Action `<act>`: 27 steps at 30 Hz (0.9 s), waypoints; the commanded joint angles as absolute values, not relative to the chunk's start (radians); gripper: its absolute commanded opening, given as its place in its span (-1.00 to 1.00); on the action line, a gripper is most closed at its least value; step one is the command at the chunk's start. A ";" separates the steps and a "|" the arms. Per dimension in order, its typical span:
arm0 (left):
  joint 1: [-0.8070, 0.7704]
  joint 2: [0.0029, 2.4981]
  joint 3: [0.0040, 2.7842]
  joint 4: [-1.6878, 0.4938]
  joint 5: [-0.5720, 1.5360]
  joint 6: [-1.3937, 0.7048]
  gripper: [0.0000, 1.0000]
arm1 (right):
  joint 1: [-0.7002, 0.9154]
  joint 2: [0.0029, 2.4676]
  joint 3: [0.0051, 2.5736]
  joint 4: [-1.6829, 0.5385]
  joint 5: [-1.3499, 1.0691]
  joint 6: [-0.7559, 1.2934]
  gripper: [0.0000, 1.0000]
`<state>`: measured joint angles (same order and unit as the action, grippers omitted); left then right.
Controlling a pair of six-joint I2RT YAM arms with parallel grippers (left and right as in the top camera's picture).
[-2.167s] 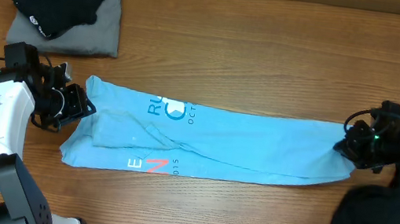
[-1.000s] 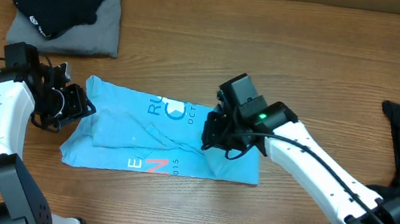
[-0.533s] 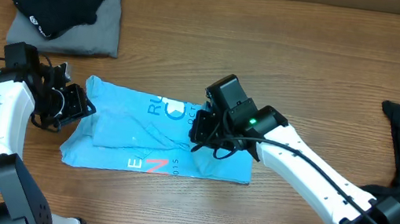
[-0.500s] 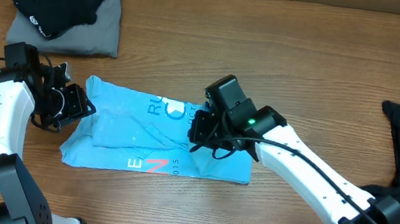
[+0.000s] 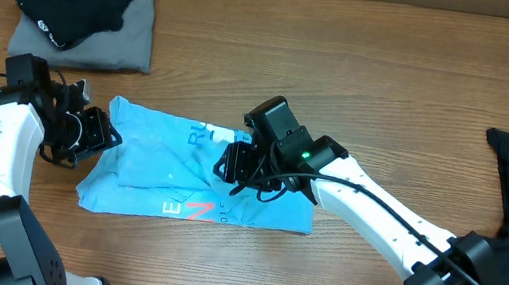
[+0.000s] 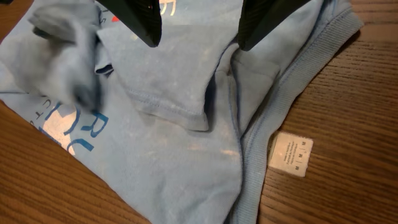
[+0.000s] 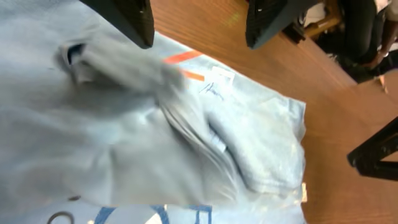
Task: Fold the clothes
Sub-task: 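Fold the right end leftward over the strip's middle with the right gripper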
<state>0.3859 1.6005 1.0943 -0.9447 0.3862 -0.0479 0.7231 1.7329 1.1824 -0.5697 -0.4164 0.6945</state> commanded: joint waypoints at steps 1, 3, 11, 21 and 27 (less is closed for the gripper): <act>0.379 1.599 1.089 -0.946 0.402 -0.025 -0.13 | 0.715 1.690 1.236 -0.599 -0.432 0.619 0.04; 0.379 1.599 1.089 -0.947 0.402 -0.026 -0.13 | 0.706 1.664 1.254 -0.644 -0.378 0.620 0.05; 0.379 1.599 1.089 -0.944 0.402 -0.025 -0.12 | 0.594 1.643 1.262 -0.768 -0.318 0.625 -0.29; 0.379 1.599 1.089 -0.941 0.401 -0.025 -0.12 | 0.579 1.834 1.262 -0.813 -0.373 0.667 -0.41; 0.379 1.599 1.089 -0.942 0.402 -0.026 -0.13 | 0.640 1.937 1.262 -0.762 -0.606 0.653 -0.43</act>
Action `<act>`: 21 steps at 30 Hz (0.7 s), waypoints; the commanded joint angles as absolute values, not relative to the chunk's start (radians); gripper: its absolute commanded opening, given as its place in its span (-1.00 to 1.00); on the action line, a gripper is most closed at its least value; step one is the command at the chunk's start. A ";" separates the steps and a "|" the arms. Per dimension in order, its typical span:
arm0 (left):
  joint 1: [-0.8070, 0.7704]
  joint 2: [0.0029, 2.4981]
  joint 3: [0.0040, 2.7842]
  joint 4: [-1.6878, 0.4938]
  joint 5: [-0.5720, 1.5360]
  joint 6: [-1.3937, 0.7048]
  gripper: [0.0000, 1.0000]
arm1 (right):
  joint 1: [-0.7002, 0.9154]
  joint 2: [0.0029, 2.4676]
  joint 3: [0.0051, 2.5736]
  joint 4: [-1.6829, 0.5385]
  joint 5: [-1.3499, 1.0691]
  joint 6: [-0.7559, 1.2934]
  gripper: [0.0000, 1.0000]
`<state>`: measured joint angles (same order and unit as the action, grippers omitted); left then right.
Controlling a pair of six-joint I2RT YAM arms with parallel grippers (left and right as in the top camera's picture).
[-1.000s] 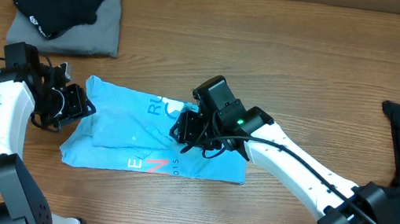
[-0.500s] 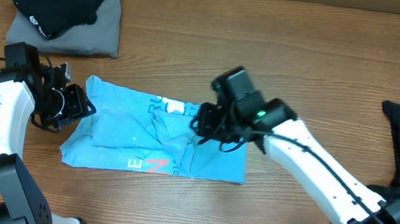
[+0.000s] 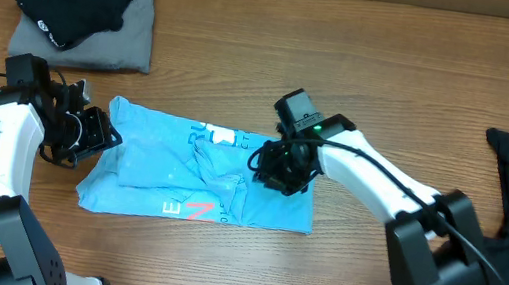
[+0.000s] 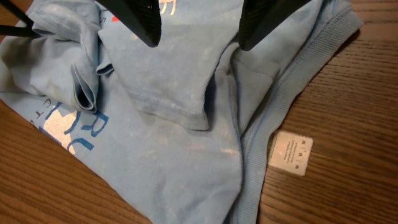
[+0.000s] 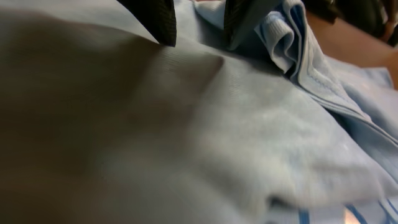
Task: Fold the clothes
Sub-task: 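Fold the right end leftward over the strip's middle with the right gripper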
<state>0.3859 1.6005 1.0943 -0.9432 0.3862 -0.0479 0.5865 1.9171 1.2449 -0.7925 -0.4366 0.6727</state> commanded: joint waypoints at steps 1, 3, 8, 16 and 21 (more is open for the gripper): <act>0.379 1.599 1.089 -0.942 0.402 -0.026 -0.13 | 0.658 1.937 1.262 -0.743 -0.653 0.626 -0.43; 0.379 1.599 1.089 -0.942 0.402 -0.026 -0.13 | 0.703 1.932 1.263 -0.681 -0.764 0.544 -0.45; 0.379 1.599 1.089 -0.943 0.402 -0.026 -0.14 | 0.738 1.906 1.301 -0.672 -0.728 0.474 -0.47; 0.379 1.599 1.089 -0.940 0.402 -0.026 -0.12 | 0.646 1.863 1.371 -0.664 -0.541 0.498 -0.14; 0.379 1.599 1.089 -0.938 0.401 -0.026 -0.12 | 0.647 1.863 1.361 -0.627 -0.508 0.497 0.01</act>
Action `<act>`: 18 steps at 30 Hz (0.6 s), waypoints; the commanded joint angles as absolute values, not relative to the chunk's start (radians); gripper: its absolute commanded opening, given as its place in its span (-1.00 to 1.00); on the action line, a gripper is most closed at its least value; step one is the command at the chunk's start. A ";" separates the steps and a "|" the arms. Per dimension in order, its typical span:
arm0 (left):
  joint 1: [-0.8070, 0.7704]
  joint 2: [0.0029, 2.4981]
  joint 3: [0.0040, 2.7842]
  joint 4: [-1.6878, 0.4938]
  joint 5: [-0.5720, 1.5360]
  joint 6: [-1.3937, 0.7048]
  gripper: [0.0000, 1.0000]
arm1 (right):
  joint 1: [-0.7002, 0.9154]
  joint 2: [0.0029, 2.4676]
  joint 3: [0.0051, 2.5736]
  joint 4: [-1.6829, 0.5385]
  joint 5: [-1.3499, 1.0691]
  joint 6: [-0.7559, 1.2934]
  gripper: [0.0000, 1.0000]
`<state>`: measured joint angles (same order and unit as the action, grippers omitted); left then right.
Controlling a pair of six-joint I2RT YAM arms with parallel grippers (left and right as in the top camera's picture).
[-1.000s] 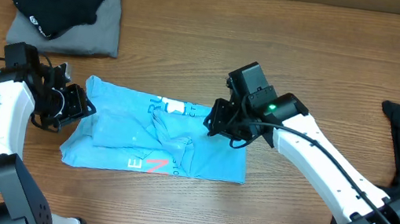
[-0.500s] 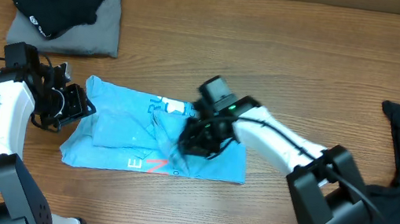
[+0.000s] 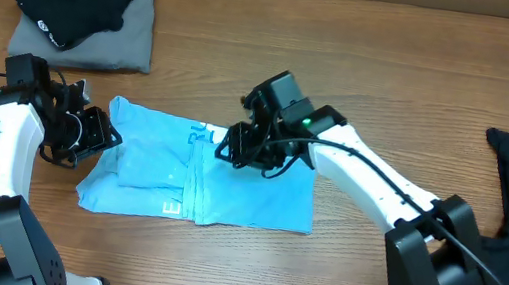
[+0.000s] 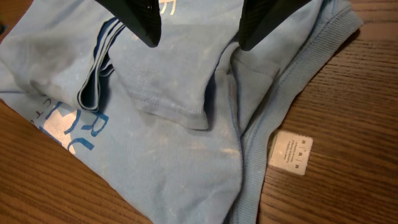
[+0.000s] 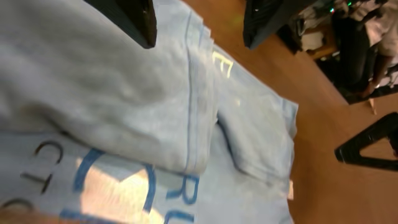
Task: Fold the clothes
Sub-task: 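Fold the right end leftward over the strip's middle with the right gripper, then release the folded right end and lift the right gripper away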
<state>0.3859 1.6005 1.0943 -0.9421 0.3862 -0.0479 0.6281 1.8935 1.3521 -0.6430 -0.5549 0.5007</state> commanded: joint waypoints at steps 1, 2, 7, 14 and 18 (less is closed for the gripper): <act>0.379 1.599 1.089 -0.938 0.402 -0.026 -0.12 | 0.657 1.864 1.361 -0.622 -0.488 0.498 0.01; 0.379 1.599 1.089 -0.939 0.402 -0.026 -0.12 | 0.666 1.867 1.361 -0.617 -0.465 0.498 0.00; 0.379 1.599 1.089 -0.941 0.402 -0.026 -0.11 | 0.705 1.901 1.361 -0.551 -0.363 0.497 0.04; 0.379 1.599 1.089 -0.938 0.402 -0.026 -0.10 | 0.712 2.003 1.361 -0.393 -0.307 0.410 0.47; 0.379 1.599 1.089 -0.938 0.406 -0.026 -0.10 | 0.712 2.055 1.361 -0.318 -0.307 0.281 0.47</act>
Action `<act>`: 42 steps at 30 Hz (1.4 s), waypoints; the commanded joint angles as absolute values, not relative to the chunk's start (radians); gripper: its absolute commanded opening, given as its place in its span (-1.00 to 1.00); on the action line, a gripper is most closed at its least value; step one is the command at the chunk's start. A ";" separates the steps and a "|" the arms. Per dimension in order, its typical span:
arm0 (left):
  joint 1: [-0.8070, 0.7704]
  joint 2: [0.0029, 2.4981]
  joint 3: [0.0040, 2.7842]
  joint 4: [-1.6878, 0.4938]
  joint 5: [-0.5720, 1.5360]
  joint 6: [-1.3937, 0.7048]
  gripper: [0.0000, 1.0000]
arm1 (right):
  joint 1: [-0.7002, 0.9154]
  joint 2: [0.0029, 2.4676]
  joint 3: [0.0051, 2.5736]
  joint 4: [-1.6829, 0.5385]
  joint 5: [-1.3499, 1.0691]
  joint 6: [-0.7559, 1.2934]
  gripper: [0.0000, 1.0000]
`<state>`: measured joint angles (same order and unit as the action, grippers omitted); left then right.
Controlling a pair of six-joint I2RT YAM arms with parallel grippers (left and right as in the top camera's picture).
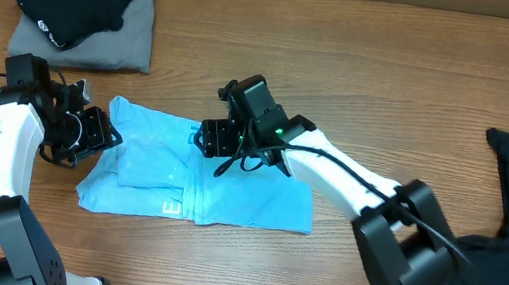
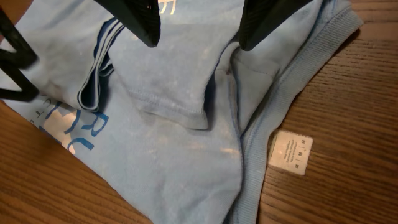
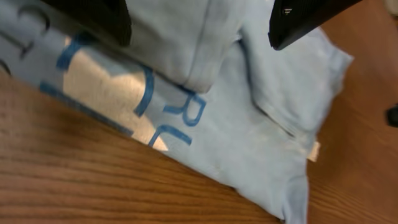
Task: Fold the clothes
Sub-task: 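Release the folded right end and lift the right gripper away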
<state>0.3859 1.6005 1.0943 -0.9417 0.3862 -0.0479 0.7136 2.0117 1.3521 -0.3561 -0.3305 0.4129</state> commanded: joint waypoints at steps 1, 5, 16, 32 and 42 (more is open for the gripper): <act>0.379 1.599 1.089 -0.937 0.413 -0.025 -0.11 | 0.712 2.061 1.361 -0.311 -0.307 0.262 0.46; 0.379 1.599 1.089 -0.937 0.420 -0.026 -0.10 | 0.712 2.072 1.361 -0.319 -0.311 0.237 0.27; 0.379 1.599 1.089 -0.937 0.420 -0.026 -0.10 | 0.734 2.083 1.361 -0.358 -0.375 0.166 0.37; 0.379 1.599 1.089 -0.937 0.420 -0.026 -0.07 | 0.704 2.082 1.505 -0.447 -0.375 0.163 -0.92; 0.379 1.599 1.089 -0.934 0.419 -0.025 -0.03 | 0.702 2.082 1.542 -0.505 -0.282 0.150 0.00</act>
<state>0.3859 1.6005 1.0943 -0.9398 0.4011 -0.0479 0.7059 2.0956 1.5215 -0.4923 -0.3386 0.1658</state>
